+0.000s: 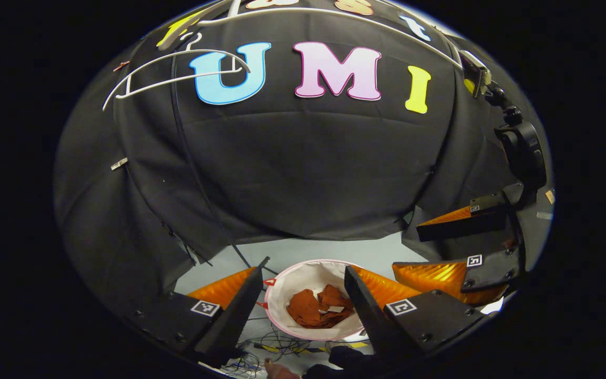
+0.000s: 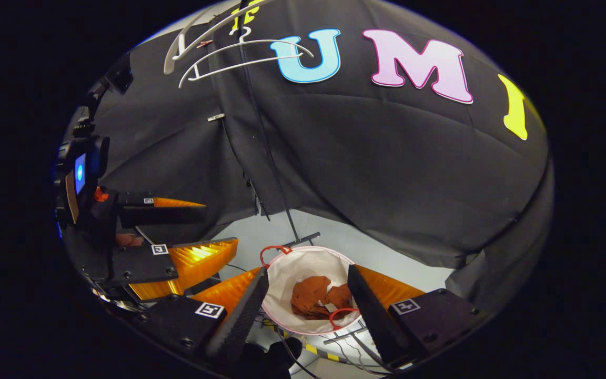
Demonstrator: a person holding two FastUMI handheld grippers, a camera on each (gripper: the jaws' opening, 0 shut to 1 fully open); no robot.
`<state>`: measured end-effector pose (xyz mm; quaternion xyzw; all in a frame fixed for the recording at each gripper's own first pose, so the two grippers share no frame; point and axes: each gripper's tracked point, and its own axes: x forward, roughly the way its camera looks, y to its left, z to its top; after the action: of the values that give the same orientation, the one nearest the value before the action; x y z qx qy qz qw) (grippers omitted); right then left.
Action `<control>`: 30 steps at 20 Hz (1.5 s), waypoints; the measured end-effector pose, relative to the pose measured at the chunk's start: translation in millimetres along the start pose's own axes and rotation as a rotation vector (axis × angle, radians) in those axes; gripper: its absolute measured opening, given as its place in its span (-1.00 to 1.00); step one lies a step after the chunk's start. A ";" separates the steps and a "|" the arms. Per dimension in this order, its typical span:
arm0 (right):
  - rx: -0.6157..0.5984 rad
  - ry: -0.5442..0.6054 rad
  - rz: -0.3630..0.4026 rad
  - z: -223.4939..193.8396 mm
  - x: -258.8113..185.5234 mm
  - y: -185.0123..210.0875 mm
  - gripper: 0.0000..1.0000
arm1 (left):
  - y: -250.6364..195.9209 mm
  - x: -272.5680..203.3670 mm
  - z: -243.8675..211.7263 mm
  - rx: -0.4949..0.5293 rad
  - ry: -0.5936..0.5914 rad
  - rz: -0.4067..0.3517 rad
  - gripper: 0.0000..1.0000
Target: Grasp the clothes on the hanger with both hands and then place them into the laundry hamper below.
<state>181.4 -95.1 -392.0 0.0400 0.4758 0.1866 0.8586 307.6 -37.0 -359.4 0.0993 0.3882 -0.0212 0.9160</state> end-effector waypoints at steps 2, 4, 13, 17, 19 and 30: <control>0.006 -0.011 0.005 -0.7 -4.4 8.4 0.97 | 4.5 -10.1 -0.6 -0.001 -0.017 0.000 0.97; 0.010 -0.022 -0.005 -0.7 -10.6 13.4 0.97 | 6.0 -20.9 -1.1 -0.004 -0.035 -0.003 0.97; 0.019 -0.173 -0.102 11.4 -90.1 68.0 0.97 | 29.0 -123.5 19.3 -0.006 -0.241 -0.040 0.97; 0.029 -0.323 -0.147 35.4 -145.4 108.5 0.97 | 51.0 -199.1 40.8 -0.003 -0.392 -0.038 0.97; 0.038 -0.409 -0.163 49.0 -176.3 129.8 0.97 | 61.6 -236.9 49.0 -0.012 -0.469 -0.037 0.96; 0.072 -0.868 -0.322 75.4 -365.9 216.9 1.00 | 75.1 -437.7 75.2 -0.039 -0.832 -0.105 0.96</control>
<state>8.1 -17.0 -4.0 0.0700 0.0785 0.0003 0.9945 64.1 4.9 17.2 0.0448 -0.0098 -0.0988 0.9940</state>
